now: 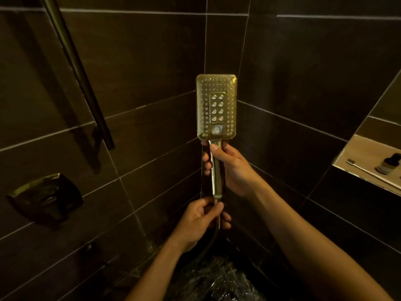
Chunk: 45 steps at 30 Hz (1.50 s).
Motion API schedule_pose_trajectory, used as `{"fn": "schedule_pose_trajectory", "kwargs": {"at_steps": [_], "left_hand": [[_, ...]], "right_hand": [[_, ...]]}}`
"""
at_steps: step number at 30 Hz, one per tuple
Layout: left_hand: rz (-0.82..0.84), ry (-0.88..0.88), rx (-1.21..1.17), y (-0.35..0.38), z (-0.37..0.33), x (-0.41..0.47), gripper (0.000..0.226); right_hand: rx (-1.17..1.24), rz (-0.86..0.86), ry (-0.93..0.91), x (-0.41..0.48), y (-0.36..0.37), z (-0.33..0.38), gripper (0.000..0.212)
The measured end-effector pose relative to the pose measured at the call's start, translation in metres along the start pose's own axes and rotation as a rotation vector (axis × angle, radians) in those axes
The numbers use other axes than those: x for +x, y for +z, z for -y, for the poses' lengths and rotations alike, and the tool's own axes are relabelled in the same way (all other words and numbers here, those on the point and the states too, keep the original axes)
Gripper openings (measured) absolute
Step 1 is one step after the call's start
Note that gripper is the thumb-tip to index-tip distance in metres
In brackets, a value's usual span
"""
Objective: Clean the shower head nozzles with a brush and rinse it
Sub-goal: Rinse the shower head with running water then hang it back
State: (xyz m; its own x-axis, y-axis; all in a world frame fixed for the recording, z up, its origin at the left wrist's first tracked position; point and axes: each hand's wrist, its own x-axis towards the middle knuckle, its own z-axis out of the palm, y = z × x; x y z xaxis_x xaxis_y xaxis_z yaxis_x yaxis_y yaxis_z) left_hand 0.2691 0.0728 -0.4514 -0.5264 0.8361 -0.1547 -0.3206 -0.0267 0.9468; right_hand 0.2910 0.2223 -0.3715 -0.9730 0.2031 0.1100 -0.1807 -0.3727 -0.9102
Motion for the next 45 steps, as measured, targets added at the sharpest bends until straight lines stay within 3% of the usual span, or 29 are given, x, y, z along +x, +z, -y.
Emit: {"fn": "schedule_pose_trajectory", "kwargs": {"at_steps": [7,10,17,22,25,28,32,37,42,45], "left_hand": [[-0.312,0.197,0.318,-0.001,0.011,-0.001,0.012],[-0.283,0.179,0.244,-0.002,0.011,-0.006,0.015],[-0.261,0.19,0.214,-0.01,0.008,-0.018,0.01],[-0.254,0.208,0.215,0.0,0.009,-0.024,0.012],[-0.258,0.21,0.235,0.007,0.009,-0.031,0.011],[-0.272,0.202,0.272,0.007,0.009,-0.033,0.011],[-0.25,0.192,0.272,0.003,0.007,-0.04,0.01],[-0.302,0.238,0.374,0.0,0.005,-0.045,0.012],[-0.302,0.252,0.386,0.002,0.003,-0.053,0.014],[-0.357,0.264,0.452,0.005,-0.001,-0.057,0.016]], "right_hand": [[-0.198,-0.161,-0.132,0.0,0.018,-0.013,0.02],[-0.213,-0.161,-0.081,-0.005,0.024,-0.012,0.026],[0.006,0.006,0.039,-0.016,0.016,-0.002,0.041],[-0.113,-0.125,-0.001,-0.025,0.019,0.004,0.041],[-0.344,-0.173,-0.057,-0.03,0.021,0.007,0.041],[-0.517,-0.136,-0.08,-0.037,0.021,0.011,0.034],[-0.46,-0.03,0.001,-0.049,0.021,0.025,0.048],[-0.69,-0.292,-0.086,-0.045,0.032,0.011,0.044],[-0.529,-0.087,0.006,-0.056,0.034,0.008,0.047],[-0.813,-0.162,-0.101,-0.055,0.036,0.0,0.044]]}}
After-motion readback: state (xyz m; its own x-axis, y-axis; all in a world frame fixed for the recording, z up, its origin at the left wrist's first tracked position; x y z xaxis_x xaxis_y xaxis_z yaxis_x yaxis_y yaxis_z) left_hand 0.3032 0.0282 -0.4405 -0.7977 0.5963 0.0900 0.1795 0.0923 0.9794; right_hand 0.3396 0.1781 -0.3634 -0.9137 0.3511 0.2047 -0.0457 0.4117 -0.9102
